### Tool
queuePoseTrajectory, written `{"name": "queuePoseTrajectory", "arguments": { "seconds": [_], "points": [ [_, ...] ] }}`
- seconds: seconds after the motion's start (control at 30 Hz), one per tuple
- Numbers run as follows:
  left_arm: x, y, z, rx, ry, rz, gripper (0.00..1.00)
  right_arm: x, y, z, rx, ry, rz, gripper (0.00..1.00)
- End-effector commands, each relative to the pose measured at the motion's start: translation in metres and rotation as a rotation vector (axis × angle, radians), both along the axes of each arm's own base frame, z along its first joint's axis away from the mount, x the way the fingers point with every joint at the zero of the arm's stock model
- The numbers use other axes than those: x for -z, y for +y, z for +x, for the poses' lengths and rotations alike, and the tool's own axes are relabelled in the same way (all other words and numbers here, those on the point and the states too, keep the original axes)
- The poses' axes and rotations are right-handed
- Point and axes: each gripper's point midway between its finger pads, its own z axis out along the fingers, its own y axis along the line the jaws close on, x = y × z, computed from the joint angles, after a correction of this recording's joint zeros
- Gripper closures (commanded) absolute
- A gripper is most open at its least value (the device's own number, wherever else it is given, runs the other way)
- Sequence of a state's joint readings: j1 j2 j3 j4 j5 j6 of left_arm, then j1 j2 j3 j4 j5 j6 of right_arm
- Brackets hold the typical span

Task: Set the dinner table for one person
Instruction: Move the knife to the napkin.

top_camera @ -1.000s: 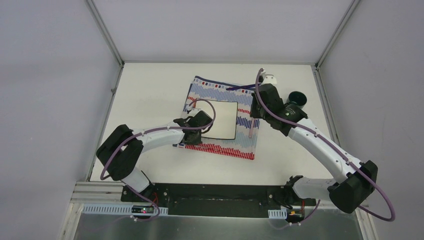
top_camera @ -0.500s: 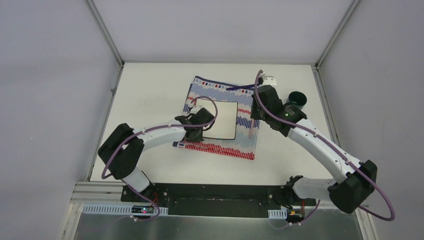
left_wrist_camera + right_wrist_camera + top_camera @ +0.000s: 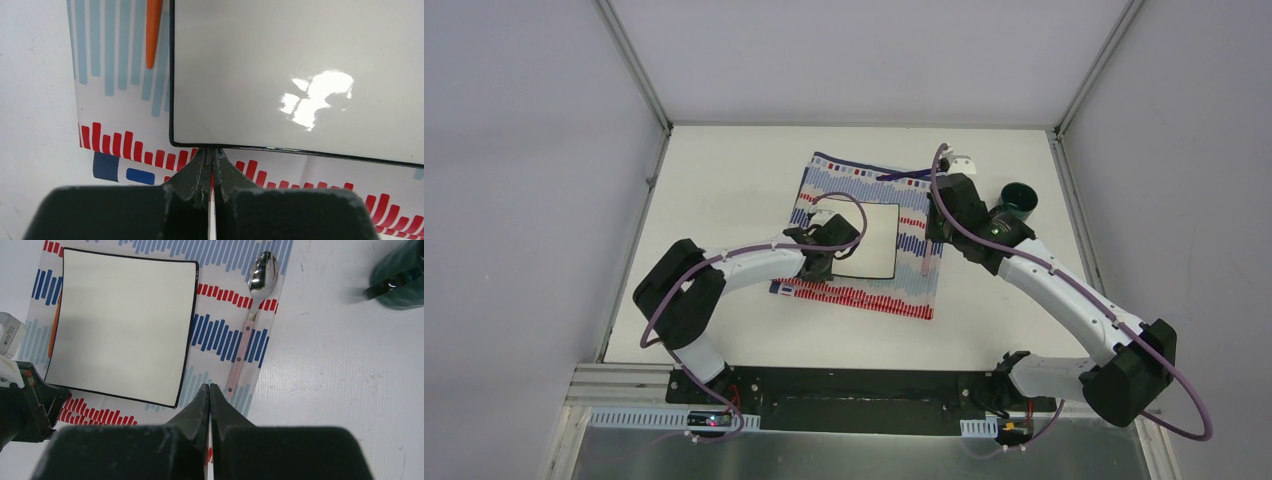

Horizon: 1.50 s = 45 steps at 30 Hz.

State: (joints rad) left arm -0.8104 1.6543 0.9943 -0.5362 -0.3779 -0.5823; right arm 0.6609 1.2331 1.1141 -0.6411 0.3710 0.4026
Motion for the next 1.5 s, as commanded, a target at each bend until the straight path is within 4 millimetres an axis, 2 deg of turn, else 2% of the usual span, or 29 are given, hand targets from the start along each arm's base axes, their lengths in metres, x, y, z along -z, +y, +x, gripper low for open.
{"name": "queuePoseTrajectory", "arguments": {
  "seconds": [0.0,0.2,0.7,0.93,1.07,1.13,1.23,1.33,1.4,1.43,1.47],
  "points": [
    [-0.009,0.002,0.018,-0.022,-0.055,0.027,1.0,-0.017,-0.002,0.003,0.018,-0.062,0.029,1.0],
    [-0.006,0.006,0.021,-0.027,-0.057,0.046,1.0,-0.014,0.0,0.005,0.017,-0.057,0.027,1.0],
    [-0.021,0.009,0.041,-0.03,-0.089,0.063,1.0,-0.006,0.006,0.008,0.007,-0.042,0.026,1.0],
    [-0.013,0.007,0.04,-0.022,-0.067,0.069,1.0,-0.003,0.006,0.009,0.002,-0.04,0.022,1.0],
    [-0.017,0.009,0.04,-0.032,-0.075,0.07,1.0,0.0,0.008,0.01,0.001,-0.036,0.022,1.0],
    [-0.026,0.013,0.037,-0.049,-0.074,0.076,1.0,0.002,0.008,0.011,-0.001,-0.033,0.018,1.0],
    [-0.049,0.02,0.029,-0.07,-0.08,0.079,1.0,0.001,0.009,0.011,-0.007,-0.032,0.018,1.0],
    [-0.08,0.027,0.02,-0.083,-0.11,0.057,1.0,-0.001,0.011,0.013,-0.016,-0.036,0.014,0.89],
    [-0.099,0.03,0.015,-0.082,-0.136,0.036,0.95,-0.003,0.012,0.016,-0.017,-0.038,0.005,0.84],
    [-0.107,0.031,0.014,-0.082,-0.149,0.025,0.93,-0.002,0.012,0.018,-0.016,-0.032,-0.003,0.73],
    [-0.115,0.033,0.013,-0.08,-0.163,0.019,0.92,0.0,0.013,0.021,-0.013,-0.025,-0.01,0.67]
  ]
}}
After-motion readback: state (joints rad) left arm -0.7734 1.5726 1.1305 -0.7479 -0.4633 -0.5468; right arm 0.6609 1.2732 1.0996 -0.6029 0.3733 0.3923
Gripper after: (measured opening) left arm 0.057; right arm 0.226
